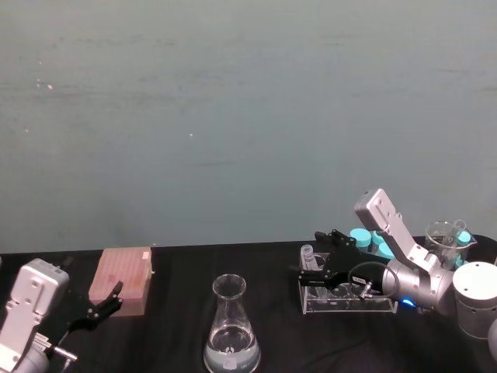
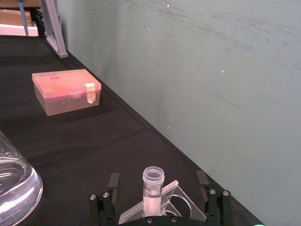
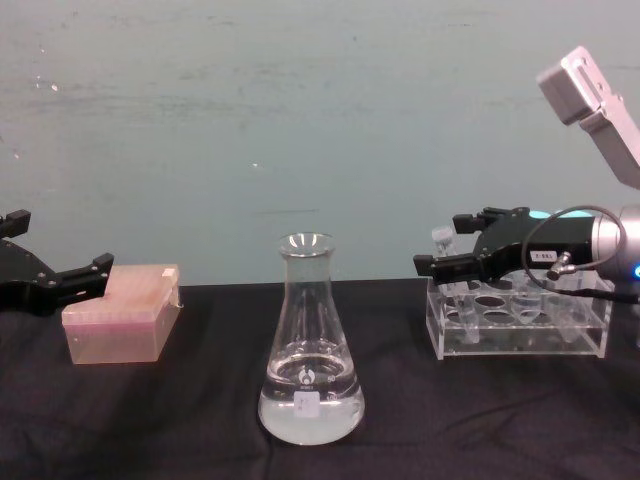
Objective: Pour the liquid from the test tube into the beaker using one hand.
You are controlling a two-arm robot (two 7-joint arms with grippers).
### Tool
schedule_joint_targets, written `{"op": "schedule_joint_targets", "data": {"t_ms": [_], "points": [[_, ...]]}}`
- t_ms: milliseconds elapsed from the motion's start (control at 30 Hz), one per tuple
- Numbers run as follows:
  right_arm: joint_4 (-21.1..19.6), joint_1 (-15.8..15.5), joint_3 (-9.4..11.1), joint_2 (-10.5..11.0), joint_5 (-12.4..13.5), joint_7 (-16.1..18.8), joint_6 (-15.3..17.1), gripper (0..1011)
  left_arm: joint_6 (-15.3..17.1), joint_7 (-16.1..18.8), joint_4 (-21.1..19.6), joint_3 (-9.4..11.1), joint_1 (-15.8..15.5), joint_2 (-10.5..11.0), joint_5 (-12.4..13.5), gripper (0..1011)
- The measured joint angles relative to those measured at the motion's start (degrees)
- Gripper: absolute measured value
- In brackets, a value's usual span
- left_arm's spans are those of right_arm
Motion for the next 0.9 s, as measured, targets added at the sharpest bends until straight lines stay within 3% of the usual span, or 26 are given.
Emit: {"op": "schedule_joint_targets", "data": {"t_ms": [900], "points": [[4.2, 1.8, 1.1, -1.1, -1.2, 0.9, -0.4, 1003, 0.0, 0.0, 0.0, 0.0, 0.0, 0.0, 0.0, 1000]]}}
